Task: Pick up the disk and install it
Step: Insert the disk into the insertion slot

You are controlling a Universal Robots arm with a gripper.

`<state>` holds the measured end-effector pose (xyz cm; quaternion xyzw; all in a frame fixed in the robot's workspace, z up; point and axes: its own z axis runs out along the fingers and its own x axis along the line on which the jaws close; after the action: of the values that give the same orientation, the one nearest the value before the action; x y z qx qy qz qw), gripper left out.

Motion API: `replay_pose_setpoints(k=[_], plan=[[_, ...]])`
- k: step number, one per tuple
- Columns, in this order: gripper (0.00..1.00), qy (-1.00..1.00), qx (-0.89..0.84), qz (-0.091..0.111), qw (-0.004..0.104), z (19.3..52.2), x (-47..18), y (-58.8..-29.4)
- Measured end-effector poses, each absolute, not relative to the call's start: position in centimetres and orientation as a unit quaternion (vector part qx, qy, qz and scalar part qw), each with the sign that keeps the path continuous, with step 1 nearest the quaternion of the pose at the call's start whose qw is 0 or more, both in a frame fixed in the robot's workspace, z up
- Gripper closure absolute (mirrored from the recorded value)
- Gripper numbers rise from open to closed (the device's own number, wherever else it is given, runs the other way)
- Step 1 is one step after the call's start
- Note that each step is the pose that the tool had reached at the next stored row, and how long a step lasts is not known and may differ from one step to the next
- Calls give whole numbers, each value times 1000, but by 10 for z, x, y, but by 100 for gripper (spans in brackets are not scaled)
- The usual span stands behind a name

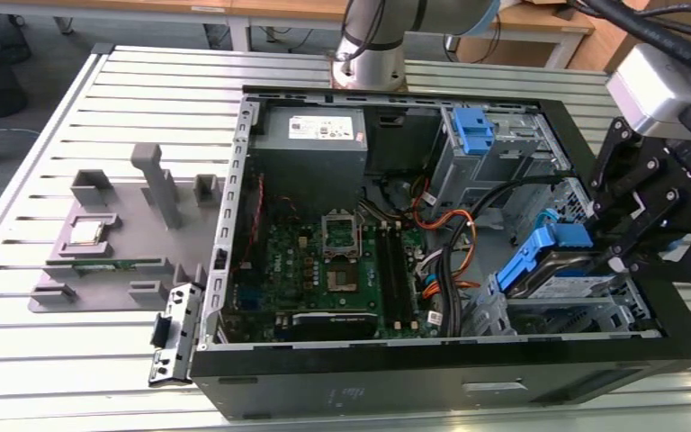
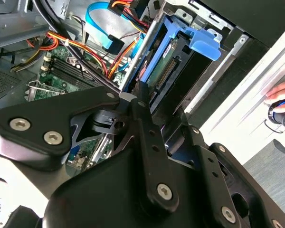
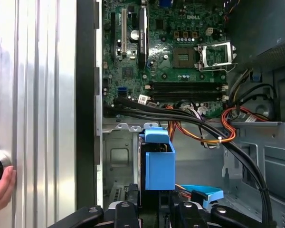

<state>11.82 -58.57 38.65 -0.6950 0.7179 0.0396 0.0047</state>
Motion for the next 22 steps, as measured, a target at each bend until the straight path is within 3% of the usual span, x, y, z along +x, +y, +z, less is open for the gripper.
replay_pose_setpoints(k=[8,22], plan=[[65,718,-695,39,5,372,118,-586],[65,718,-695,39,5,379,118,-586]])
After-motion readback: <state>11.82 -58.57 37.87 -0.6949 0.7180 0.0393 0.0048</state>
